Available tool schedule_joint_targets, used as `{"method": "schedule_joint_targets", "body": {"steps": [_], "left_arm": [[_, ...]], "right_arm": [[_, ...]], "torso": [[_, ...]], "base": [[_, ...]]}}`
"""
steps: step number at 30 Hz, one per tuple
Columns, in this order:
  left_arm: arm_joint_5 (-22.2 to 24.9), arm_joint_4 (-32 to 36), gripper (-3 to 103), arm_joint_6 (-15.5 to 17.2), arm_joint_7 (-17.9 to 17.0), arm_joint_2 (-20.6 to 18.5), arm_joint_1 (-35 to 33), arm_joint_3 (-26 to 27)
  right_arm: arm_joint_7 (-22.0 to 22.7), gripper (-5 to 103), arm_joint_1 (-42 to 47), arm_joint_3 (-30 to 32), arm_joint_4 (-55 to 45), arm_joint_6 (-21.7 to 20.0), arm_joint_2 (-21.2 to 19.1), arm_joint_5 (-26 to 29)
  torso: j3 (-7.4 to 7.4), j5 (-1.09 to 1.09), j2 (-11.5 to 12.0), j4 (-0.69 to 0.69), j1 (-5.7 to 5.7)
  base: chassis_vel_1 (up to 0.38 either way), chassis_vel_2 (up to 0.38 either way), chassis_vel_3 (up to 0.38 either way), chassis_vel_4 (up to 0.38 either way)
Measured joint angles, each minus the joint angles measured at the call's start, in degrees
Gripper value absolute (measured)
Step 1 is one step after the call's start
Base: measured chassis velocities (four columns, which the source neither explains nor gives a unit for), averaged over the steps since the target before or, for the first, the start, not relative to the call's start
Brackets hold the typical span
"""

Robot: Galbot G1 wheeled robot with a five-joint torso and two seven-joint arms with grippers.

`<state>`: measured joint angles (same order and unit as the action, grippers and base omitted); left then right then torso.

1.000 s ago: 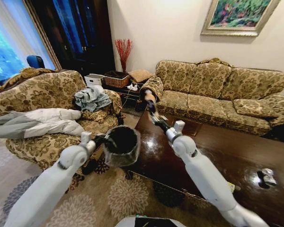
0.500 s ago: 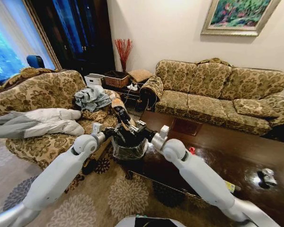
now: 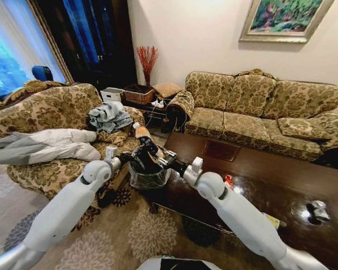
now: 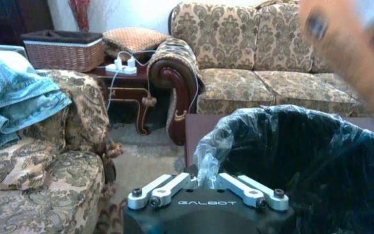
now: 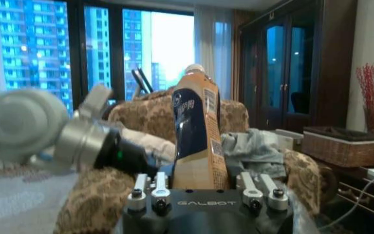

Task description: Move to the front of the table and place the trash on the table into the trash bin.

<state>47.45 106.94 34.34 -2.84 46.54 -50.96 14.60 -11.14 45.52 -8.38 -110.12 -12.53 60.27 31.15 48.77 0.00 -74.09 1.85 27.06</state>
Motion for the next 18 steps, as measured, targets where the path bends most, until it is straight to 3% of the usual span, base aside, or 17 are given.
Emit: {"method": "schedule_joint_targets", "body": {"steps": [5, 9, 12, 18], "left_arm": [[-0.01, 0.61, 4, 0.0, -0.05, 0.02, -0.25, 0.32], [-0.1, 1.28, 4, 0.02, -0.11, 0.13, -1.03, 1.05], [-0.21, 1.65, 4, 0.09, -0.28, 0.45, -1.48, 1.32], [-0.22, 2.67, 4, 0.22, -0.8, 0.86, -2.11, 1.76]], "right_arm": [[-0.06, 66, 1.23, 0.49, -0.85, 0.07, -0.28, -0.3], [0.68, 88, 3.16, 2.97, -4.11, -0.06, -1.7, 1.09], [1.69, 97, 5.25, 5.72, -6.73, -0.38, -2.92, 2.19], [3.54, 100, 9.62, 11.67, -9.95, -0.43, -4.74, 3.56]], "torso": [[0.0, 0.0, 0.0, 0.0, 0.01], [0.0, 0.0, 0.0, 0.01, 0.0], [0.0, 0.0, 0.0, 0.0, 0.0], [0.0, 0.01, 0.0, 0.0, 0.0]], "base": [[0.0, 0.0, 0.0, 0.0], [0.0, 0.0, 0.0, 0.0], [0.0, 0.0, 0.0, 0.0], [0.0, 0.0, 0.0, 0.0]]}}
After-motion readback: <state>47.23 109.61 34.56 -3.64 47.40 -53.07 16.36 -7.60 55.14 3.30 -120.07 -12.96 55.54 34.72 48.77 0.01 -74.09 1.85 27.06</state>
